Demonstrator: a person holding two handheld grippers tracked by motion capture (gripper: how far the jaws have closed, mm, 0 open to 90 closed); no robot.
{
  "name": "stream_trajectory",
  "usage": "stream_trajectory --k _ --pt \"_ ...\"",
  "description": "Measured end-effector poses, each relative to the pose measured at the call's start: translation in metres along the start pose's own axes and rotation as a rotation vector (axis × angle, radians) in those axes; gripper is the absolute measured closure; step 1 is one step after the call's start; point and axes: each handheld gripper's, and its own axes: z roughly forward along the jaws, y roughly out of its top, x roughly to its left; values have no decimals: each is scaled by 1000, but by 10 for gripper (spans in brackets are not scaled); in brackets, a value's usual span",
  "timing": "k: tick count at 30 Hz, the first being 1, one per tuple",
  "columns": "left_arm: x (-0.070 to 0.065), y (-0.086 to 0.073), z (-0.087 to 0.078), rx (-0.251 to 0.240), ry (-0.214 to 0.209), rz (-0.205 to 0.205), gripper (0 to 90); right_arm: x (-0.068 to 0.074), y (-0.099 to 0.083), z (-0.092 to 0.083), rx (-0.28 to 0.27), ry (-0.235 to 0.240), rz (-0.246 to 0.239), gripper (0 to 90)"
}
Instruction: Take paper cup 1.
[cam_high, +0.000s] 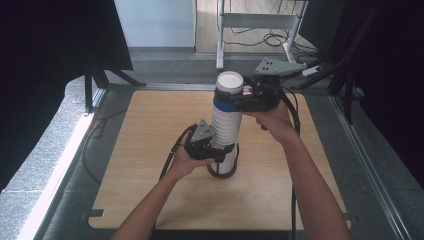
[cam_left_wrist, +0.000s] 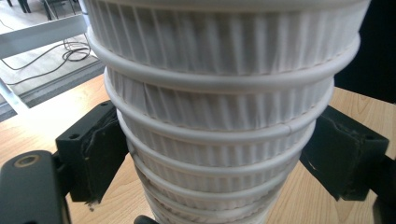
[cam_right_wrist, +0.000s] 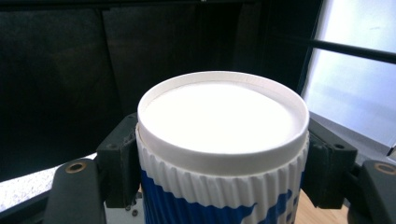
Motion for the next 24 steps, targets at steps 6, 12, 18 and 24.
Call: stream_trajectory --k 6,12,18,24 --pt "-2 0 1 -2 -4 -2 129 2 8 -10 -58 -11 0 277" --pt "-2 0 0 4 -4 8 129 7 25 -29 -133 -19 -12 280" --pt "0 0 0 11 0 9 129 8 35 -50 -200 -15 -8 282" --pt "-1 0 1 10 9 16 129 12 31 -73 -206 -24 -26 282"
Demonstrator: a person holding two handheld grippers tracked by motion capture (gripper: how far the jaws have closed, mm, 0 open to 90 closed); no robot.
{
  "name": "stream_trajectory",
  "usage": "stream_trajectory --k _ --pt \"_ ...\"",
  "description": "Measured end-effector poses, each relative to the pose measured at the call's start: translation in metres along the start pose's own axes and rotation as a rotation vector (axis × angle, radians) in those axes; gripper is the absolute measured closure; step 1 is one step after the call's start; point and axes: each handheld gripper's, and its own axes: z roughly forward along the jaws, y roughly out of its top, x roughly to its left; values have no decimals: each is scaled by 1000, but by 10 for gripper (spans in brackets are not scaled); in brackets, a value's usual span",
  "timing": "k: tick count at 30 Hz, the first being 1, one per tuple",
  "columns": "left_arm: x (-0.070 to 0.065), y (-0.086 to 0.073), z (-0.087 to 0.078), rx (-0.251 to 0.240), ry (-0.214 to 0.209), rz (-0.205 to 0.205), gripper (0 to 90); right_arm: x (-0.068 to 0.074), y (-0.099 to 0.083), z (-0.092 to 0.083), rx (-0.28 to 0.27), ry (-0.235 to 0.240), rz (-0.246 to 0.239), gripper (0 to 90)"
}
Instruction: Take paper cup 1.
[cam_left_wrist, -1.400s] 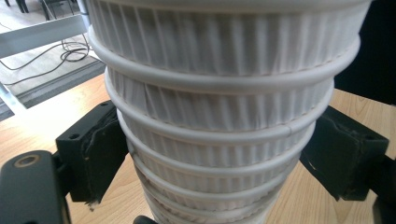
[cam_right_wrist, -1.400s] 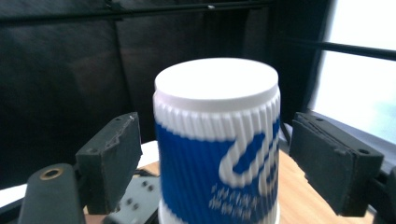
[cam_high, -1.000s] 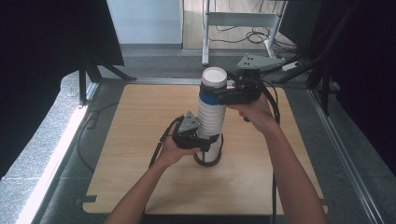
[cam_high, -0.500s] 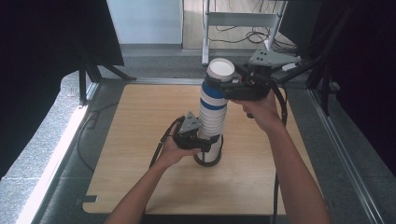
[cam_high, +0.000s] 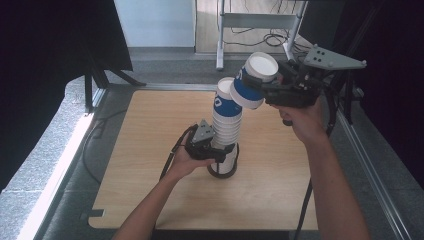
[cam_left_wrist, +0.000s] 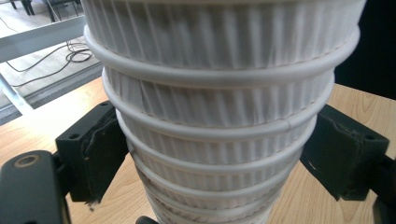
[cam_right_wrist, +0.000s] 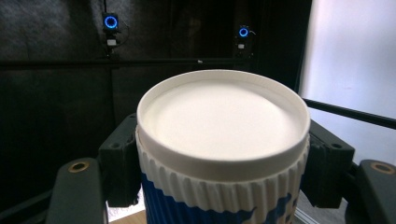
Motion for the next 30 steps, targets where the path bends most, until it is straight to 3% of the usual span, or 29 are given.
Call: stream_trajectory --k 13,16,30 --pt "0 0 0 -2 1 -1 128 1 -24 -40 -2 7 -12 282" --pt "0 0 0 3 5 -6 127 0 -38 -51 3 11 -14 282" --pt "-1 1 1 -2 14 -10 118 -6 -85 -54 43 25 27 282"
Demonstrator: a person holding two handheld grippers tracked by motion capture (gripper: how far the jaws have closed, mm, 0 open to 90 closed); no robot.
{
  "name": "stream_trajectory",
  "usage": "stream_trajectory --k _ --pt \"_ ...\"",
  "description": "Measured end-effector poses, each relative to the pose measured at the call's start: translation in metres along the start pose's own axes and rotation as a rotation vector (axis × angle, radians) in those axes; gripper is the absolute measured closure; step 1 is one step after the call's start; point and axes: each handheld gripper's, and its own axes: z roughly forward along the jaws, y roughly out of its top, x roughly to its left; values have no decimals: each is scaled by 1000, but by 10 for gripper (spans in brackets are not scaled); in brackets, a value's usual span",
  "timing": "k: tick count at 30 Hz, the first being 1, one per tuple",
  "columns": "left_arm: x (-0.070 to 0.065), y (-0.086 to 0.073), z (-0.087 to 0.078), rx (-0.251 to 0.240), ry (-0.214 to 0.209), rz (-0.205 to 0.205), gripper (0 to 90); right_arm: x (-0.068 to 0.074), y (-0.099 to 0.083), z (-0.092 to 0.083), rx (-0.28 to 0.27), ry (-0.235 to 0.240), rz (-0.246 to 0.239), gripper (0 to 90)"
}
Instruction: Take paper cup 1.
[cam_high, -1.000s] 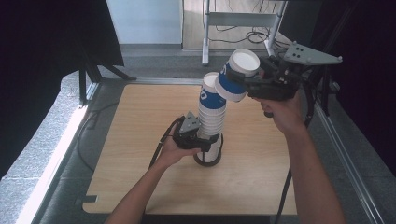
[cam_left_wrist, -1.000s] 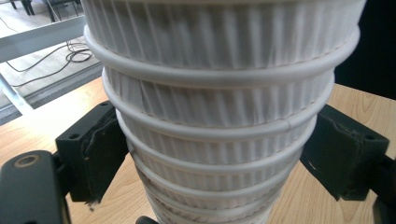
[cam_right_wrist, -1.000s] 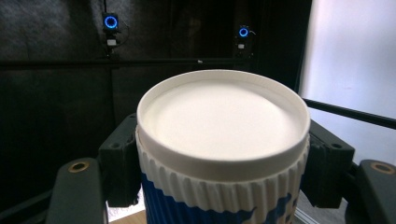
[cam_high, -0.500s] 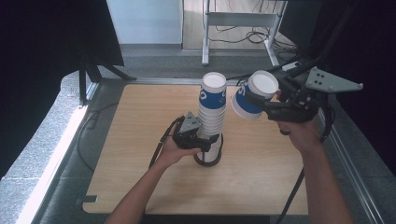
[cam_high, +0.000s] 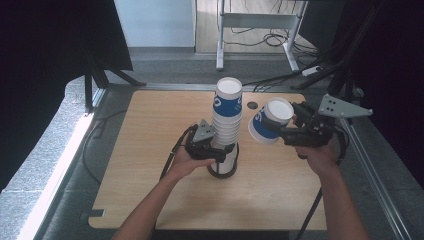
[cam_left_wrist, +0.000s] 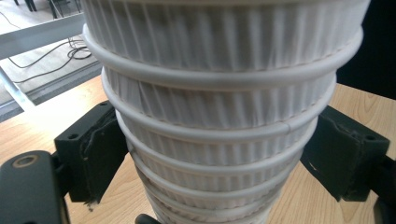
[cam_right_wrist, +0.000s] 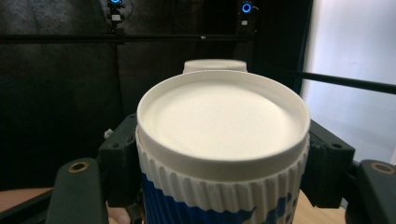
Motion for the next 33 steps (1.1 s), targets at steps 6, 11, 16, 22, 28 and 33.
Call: stream_trajectory --k 6,11,16,22,28,33 --pt "-1 1 -4 -2 11 -16 70 2 -19 -1 3 6 18 281" --pt "-2 -2 -9 1 11 -25 55 4 -31 -3 6 6 33 281" --pt "-3 -12 -18 7 15 -28 51 11 -48 -4 22 11 39 281" --pt "-4 -22 -28 5 8 -45 60 18 -62 -3 32 22 42 281" --pt "-6 -39 -42 16 9 -60 65 28 -84 -1 30 43 61 280" --pt "-8 -52 -55 2 8 -76 72 33 -99 3 45 47 67 280"
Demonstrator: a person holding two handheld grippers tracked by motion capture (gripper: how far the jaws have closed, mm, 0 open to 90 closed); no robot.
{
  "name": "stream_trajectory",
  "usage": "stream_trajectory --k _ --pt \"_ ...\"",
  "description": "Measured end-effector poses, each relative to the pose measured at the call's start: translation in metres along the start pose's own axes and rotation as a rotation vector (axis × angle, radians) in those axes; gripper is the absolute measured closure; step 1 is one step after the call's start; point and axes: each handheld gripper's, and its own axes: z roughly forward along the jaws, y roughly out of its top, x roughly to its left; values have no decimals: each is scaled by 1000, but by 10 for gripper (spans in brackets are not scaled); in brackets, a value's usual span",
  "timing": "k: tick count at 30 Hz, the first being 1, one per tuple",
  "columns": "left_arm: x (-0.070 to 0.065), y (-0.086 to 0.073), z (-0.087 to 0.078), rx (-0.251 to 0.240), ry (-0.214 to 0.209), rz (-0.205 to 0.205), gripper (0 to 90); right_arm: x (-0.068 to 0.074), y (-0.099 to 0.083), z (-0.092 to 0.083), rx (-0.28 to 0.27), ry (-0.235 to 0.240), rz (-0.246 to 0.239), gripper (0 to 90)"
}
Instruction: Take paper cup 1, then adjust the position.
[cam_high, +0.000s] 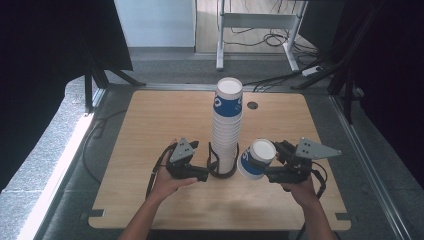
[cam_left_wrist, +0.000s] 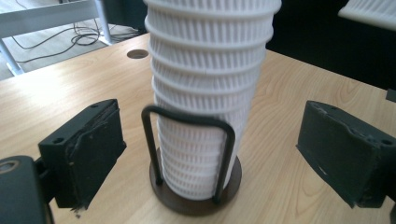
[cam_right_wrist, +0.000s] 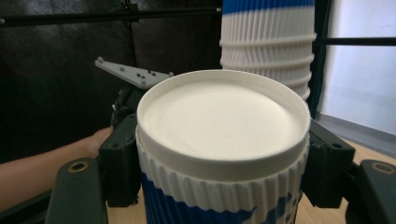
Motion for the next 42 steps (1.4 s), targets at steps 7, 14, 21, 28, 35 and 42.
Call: stream_trajectory --k 7,14,21,28,35,42 --pt "-3 -15 -9 5 -13 -9 82 2 -22 7 36 -13 7 280" --pt "-7 -31 -21 9 -30 -12 83 4 -51 22 63 -15 36 280" --pt "-11 -38 -27 1 -45 -22 83 5 -66 39 106 -13 42 279" --pt "-18 -42 -29 5 -68 -21 87 13 -81 57 148 7 41 278" --pt "-19 -40 -36 -11 -72 -20 87 15 -80 57 125 11 52 278" --pt "-29 -40 -30 -1 -85 -17 86 16 -78 56 116 1 44 278"
